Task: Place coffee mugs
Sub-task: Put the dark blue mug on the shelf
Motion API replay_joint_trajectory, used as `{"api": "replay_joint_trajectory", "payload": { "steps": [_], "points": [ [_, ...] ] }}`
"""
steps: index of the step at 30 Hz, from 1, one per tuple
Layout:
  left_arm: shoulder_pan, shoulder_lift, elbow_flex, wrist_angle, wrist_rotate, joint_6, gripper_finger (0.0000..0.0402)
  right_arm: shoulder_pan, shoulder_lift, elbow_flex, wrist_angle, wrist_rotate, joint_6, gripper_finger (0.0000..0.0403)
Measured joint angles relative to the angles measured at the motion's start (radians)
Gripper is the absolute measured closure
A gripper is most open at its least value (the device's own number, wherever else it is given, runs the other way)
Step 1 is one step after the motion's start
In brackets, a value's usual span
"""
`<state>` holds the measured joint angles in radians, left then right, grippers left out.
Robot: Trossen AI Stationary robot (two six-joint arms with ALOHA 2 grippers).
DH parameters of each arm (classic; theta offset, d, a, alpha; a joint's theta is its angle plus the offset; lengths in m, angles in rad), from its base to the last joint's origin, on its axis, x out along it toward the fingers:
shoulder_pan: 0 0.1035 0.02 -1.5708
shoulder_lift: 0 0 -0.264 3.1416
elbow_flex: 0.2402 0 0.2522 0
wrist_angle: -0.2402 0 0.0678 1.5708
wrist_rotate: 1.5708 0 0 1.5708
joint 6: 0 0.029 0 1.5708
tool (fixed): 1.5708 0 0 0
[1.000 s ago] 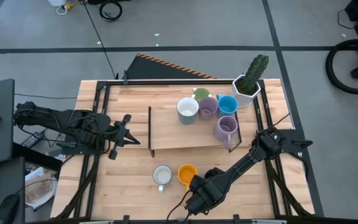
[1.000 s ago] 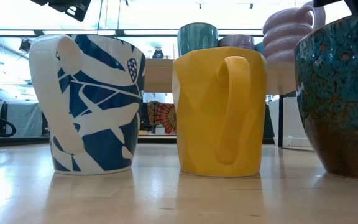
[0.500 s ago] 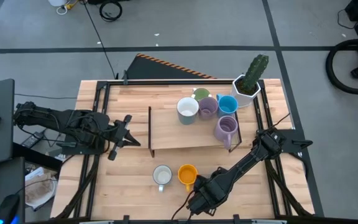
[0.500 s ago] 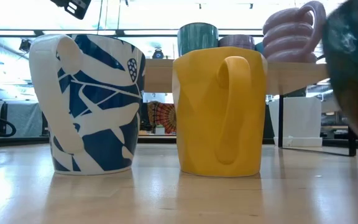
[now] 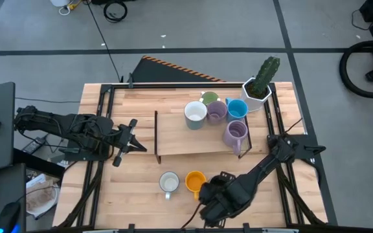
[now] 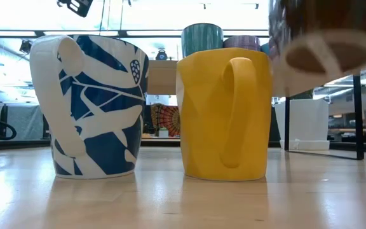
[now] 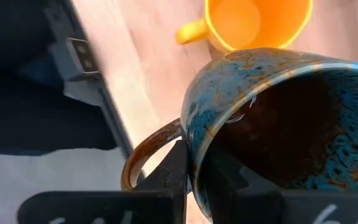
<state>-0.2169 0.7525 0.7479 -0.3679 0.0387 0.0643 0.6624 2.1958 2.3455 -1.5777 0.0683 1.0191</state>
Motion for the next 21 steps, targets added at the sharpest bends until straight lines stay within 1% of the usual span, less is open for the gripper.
{"api": "replay_joint_trajectory", "payload": {
  "steps": [3, 7, 9, 11, 14, 16, 18, 21],
  "points": [
    [0.000, 0.000, 0.000, -0.002, 0.000, 0.000, 0.0386, 0.010, -0.047, -0.009, 0.007, 0.037, 0.017, 0.0366],
    [0.000, 0.000, 0.000, -0.002, 0.000, 0.010, 0.0386, 0.018, -0.091, -0.010, 0.005, 0.152, -0.035, 0.0366],
    [0.000, 0.000, 0.000, -0.001, -0.010, 0.010, 0.0386, 0.004, -0.115, -0.010, 0.009, 0.192, -0.047, 0.0366],
    [0.000, 0.000, 0.000, 0.001, -0.038, 0.005, 0.0386, -0.020, -0.131, -0.010, 0.005, 0.211, -0.047, 0.0366],
    [0.000, 0.000, 0.000, 0.001, -0.082, -0.019, 0.0386, -0.061, -0.132, -0.010, 0.004, 0.212, -0.110, 0.0366],
    [0.001, 0.000, 0.001, 0.000, -0.105, -0.032, 0.0386, -0.091, -0.130, -0.011, 0.006, 0.190, -0.171, 0.0366],
    [0.008, 0.000, 0.002, -0.003, -0.114, -0.038, 0.0386, -0.123, -0.130, -0.007, 0.005, 0.155, -0.222, 0.0366],
    [0.025, 0.000, 0.003, -0.008, -0.115, -0.058, 0.0386, -0.170, -0.130, 0.009, 0.009, 0.133, -0.295, 0.0366]
  ]
}}
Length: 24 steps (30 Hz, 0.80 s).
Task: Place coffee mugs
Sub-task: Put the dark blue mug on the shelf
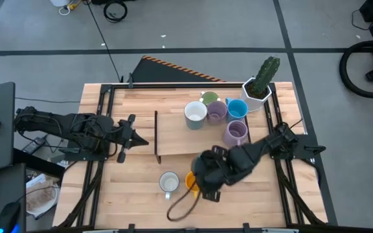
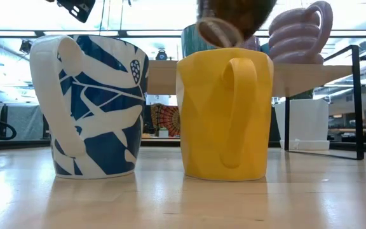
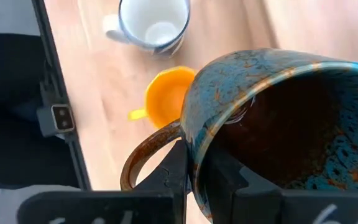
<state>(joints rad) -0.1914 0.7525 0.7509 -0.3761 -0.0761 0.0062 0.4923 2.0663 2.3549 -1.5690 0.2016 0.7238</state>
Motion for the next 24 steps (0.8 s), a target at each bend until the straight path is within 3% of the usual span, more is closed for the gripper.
{"api": "replay_joint_trajectory", "payload": {
  "steps": [13, 24],
  "points": [
    [0.021, 0.000, 0.069, -0.139, 0.002, -0.022, 0.0386, -0.108, -0.088, 0.001, -0.003, 0.015, -0.159, 0.0366],
    [0.021, 0.000, 0.069, -0.147, 0.002, -0.022, 0.0386, -0.193, -0.114, -0.056, -0.001, -0.059, -0.240, 0.0366]
  ]
}}
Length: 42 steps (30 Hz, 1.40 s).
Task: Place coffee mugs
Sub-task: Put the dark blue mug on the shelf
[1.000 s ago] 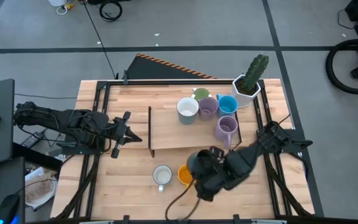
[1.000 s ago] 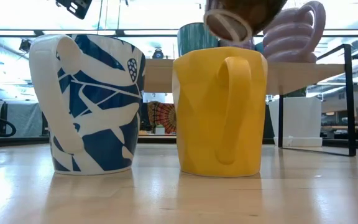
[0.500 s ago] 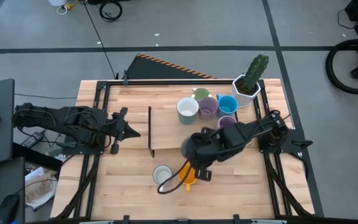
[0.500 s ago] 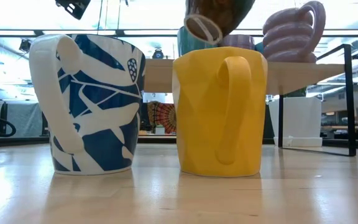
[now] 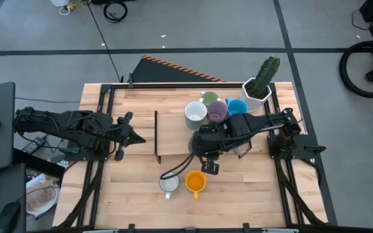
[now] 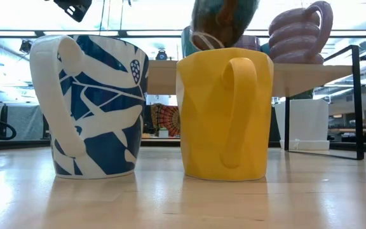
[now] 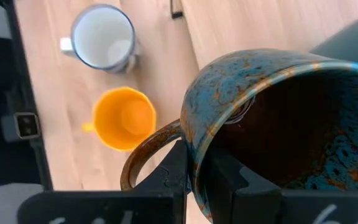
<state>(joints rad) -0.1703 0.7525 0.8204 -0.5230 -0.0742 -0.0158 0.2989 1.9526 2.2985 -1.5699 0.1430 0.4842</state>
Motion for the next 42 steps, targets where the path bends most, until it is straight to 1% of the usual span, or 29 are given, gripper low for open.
{"api": "replay_joint_trajectory", "payload": {
  "steps": [4, 11, 16, 25, 29, 37, 42],
  "points": [
    [0.000, 0.000, 0.000, -0.004, 0.000, 0.000, 0.0386, -0.006, -0.051, -0.081, -0.002, 0.005, -0.007, 0.0366],
    [0.000, 0.000, 0.000, -0.005, 0.000, 0.000, 0.0386, -0.004, -0.167, -0.235, -0.001, 0.043, 0.029, 0.0366],
    [0.000, 0.000, 0.000, 0.008, 0.000, 0.001, 0.0386, -0.008, -0.196, -0.306, -0.003, 0.041, 0.040, 0.0366],
    [0.000, 0.000, 0.000, 0.023, 0.000, 0.001, 0.0386, -0.013, -0.179, -0.315, -0.001, 0.034, 0.009, 0.0366],
    [0.000, 0.000, 0.000, 0.024, 0.000, 0.001, 0.0386, -0.027, -0.180, -0.315, 0.000, 0.013, -0.004, 0.0366],
    [0.000, 0.000, 0.000, 0.023, 0.000, 0.001, 0.0386, -0.054, -0.176, -0.315, 0.002, 0.014, -0.020, 0.0365],
    [0.000, 0.000, -0.001, 0.023, 0.000, 0.001, 0.0386, -0.058, -0.172, -0.318, 0.002, 0.024, -0.016, 0.0337]
  ]
}}
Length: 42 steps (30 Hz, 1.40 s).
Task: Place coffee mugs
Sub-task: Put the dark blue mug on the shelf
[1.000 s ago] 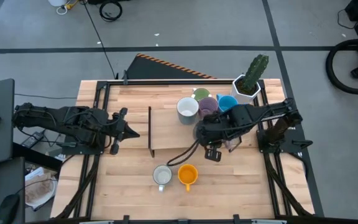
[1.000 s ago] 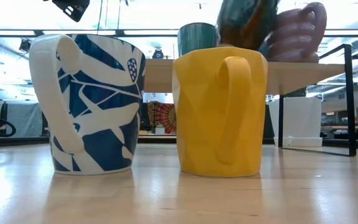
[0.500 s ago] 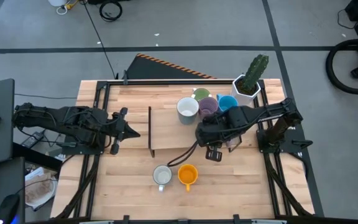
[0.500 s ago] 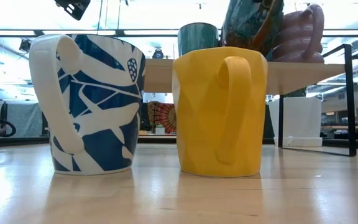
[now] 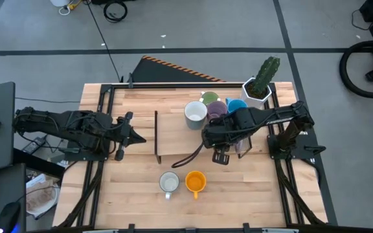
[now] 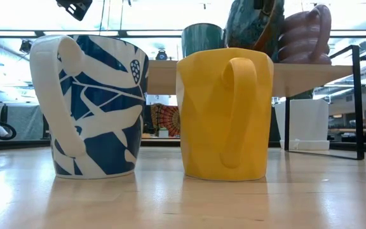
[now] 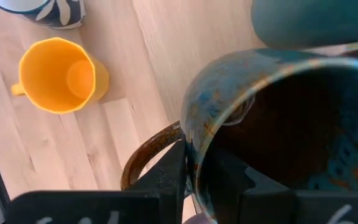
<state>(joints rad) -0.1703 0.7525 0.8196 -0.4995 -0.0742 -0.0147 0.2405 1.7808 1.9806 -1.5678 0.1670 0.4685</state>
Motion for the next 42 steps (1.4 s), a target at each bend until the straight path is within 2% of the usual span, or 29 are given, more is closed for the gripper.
{"api": "replay_joint_trajectory", "payload": {
  "steps": [12, 16, 25, 29, 33, 36, 42],
  "points": [
    [0.000, 0.000, 0.000, 0.001, 0.000, 0.000, 0.0386, 0.007, 0.000, -0.023, 0.027, -0.001, 0.046, 0.0317],
    [0.000, 0.029, 0.000, 0.079, -0.002, 0.004, 0.0386, 0.008, 0.001, -0.009, 0.006, -0.002, 0.064, 0.0297],
    [-0.001, 0.232, -0.001, 0.218, 0.000, 0.055, 0.0385, 0.008, 0.000, 0.049, 0.005, 0.024, 0.106, 0.0250],
    [-0.002, 0.332, -0.001, 0.259, 0.030, 0.084, 0.0385, 0.022, -0.003, 0.049, -0.004, -0.013, 0.158, 0.0247],
    [-0.002, 0.413, -0.001, 0.328, 0.036, 0.138, 0.0383, 0.057, -0.013, 0.049, -0.004, 0.020, 0.183, 0.0247],
    [-0.002, 0.457, -0.001, 0.410, 0.032, 0.172, 0.0366, 0.078, -0.020, 0.049, -0.004, 0.030, 0.216, 0.0247],
    [-0.020, 0.503, -0.001, 0.551, -0.005, 0.211, 0.0306, 0.134, -0.029, 0.049, -0.004, 0.085, 0.248, 0.0247]
  ]
}}
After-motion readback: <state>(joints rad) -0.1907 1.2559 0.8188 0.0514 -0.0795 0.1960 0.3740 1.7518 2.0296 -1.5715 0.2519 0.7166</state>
